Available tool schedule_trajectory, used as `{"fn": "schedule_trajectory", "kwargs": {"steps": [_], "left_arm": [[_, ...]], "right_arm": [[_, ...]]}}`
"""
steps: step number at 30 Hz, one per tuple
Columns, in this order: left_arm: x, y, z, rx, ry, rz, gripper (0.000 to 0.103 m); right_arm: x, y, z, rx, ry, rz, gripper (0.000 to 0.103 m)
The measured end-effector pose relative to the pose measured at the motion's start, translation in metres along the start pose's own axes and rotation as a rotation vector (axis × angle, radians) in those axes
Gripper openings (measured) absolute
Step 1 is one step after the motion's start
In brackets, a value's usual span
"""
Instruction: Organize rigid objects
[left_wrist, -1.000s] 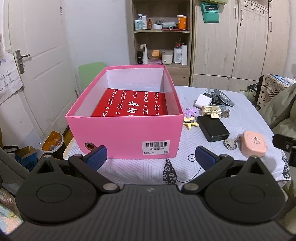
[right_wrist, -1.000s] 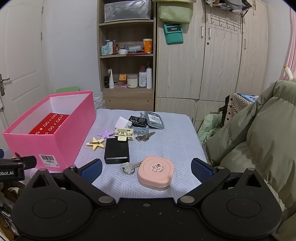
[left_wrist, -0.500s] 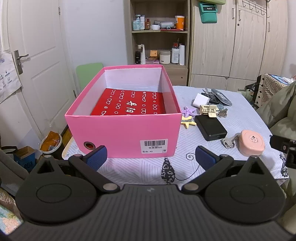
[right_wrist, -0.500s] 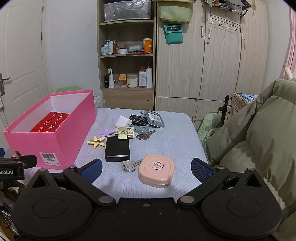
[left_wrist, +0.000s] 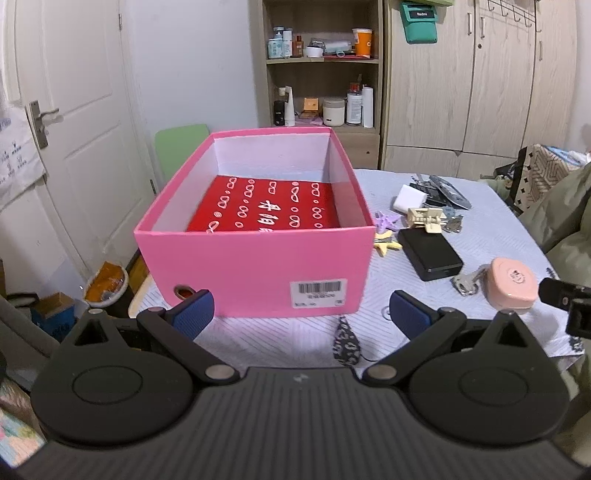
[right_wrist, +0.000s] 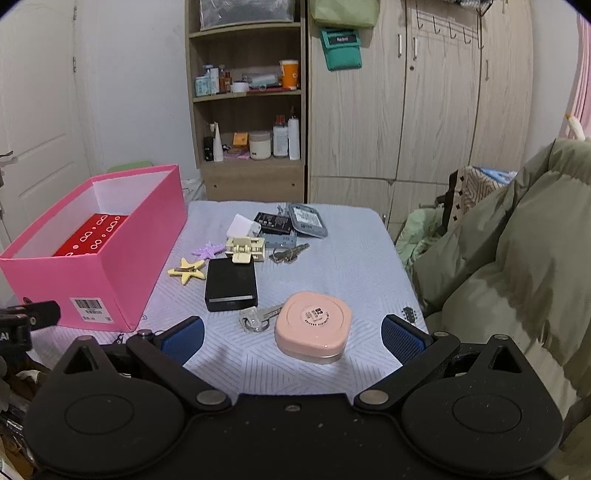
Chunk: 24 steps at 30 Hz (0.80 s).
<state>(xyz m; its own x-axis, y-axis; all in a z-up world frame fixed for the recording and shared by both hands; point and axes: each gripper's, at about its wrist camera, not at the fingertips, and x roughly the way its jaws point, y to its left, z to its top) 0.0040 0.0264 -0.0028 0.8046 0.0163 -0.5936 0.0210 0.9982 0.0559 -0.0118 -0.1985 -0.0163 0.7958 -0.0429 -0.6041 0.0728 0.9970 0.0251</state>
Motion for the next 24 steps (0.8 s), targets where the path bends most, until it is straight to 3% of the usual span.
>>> {"fn": "schedule_trajectory", "kwargs": {"steps": [6,9,12,17,24], "left_arm": [[0.008,0.009,0.014,0.075,-0.012,0.034,0.102],[0.010,0.012,0.027,0.109,-0.004,-0.014,0.102],[0.012,0.015,0.046,0.131,-0.015,-0.054,0.102],[0.031,0.019,0.083,0.199,-0.022,-0.016,0.102],[0.089,0.038,0.128,0.229,0.118,0.075,0.099]], "right_arm": [[0.010,-0.004,0.000,0.050,-0.003,-0.001,0.103],[0.003,-0.006,-0.009,0.012,-0.153,0.097,0.103],[0.010,-0.012,-0.012,-0.031,-0.197,0.145,0.103],[0.049,-0.037,-0.013,-0.015,-0.090,0.194,0.103],[0.093,-0.047,-0.022,-0.078,0.044,0.164,0.103]]}}
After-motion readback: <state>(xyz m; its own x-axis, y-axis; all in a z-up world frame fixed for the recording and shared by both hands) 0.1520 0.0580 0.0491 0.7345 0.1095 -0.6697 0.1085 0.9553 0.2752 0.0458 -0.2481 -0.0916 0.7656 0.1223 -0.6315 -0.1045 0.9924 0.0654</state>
